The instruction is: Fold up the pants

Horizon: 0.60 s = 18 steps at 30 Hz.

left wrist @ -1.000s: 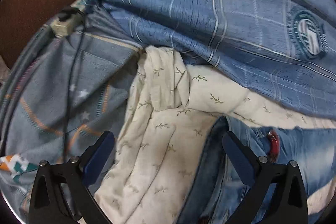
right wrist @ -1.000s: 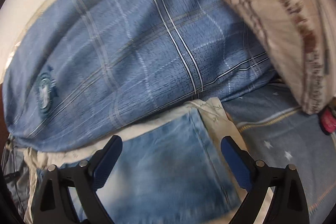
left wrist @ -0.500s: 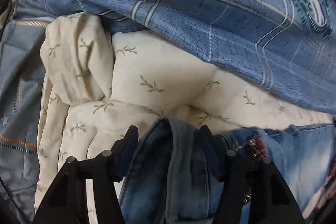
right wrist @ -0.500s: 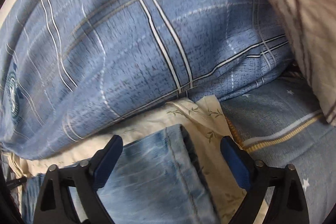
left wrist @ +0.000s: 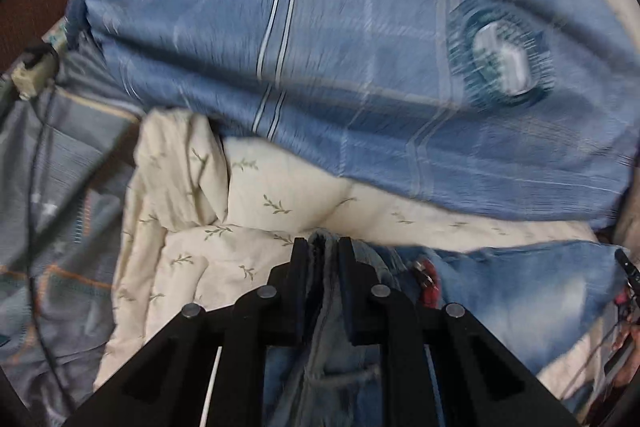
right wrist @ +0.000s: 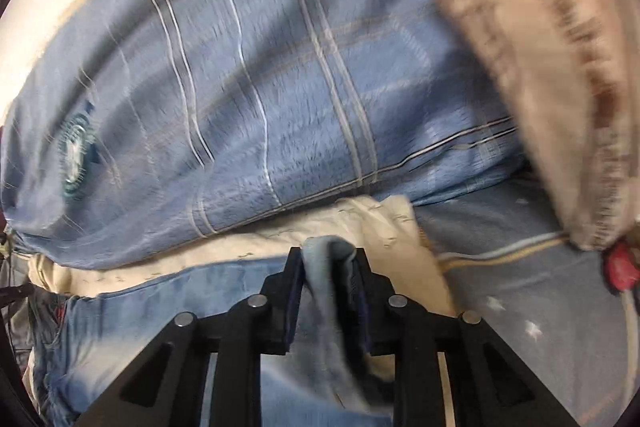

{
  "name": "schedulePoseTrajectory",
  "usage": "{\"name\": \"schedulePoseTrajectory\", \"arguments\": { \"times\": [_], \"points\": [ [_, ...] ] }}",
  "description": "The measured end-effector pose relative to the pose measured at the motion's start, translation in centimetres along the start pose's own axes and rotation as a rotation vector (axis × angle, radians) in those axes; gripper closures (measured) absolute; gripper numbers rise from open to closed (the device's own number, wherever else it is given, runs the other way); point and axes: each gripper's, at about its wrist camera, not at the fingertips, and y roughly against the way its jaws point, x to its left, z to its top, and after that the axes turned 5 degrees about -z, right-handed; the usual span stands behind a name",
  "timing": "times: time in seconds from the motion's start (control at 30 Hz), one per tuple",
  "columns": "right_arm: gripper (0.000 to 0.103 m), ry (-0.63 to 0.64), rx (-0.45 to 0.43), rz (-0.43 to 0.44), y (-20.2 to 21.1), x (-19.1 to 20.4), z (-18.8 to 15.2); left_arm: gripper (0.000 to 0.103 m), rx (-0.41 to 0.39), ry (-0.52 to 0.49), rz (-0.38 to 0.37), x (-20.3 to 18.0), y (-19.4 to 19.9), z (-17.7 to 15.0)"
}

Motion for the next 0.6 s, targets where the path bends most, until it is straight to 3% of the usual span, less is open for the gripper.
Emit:
{"name": "schedulePoseTrajectory", "arguments": {
  "times": [0.13,0.23,0.4,0.43,0.47,0.5,0.6],
  "points": [
    [0.080,-0.038,-0.053,0.017,5.6,-1.3,-0.9,0.088,-0.039,-0.032,-0.057,0.2,5.3,-1.4],
    [0.080,-0.075,-0.023,0.045,7.6,-2.4,-2.1,0.088,-0.070,-0.058,-0.103,0.4,7.7,-3.0],
    [0.075,-0.265,-0.002,0.130,9.8,-4.6,-3.0,0.088,-0.060,-0.046,-0.121,0.8,9.5,-5.1],
    [0.064,-0.302,0.025,0.152,9.5,-4.8,-2.9,0.088,-0.067,-0.049,-0.124,0.8,9.8,-5.3],
    [0.037,-0.321,0.045,0.155,9.0,-4.9,-2.9,0.088,-0.078,-0.053,-0.128,0.7,10.0,-5.5],
    [0.025,-0.331,0.048,0.144,8.5,-4.8,-2.6,0.088,-0.091,-0.060,-0.129,0.7,10.1,-5.7],
    [0.021,-0.287,-0.006,0.111,6.9,-3.8,-1.9,0.088,-0.106,-0.085,-0.124,0.3,10.1,-6.1]
  ]
}}
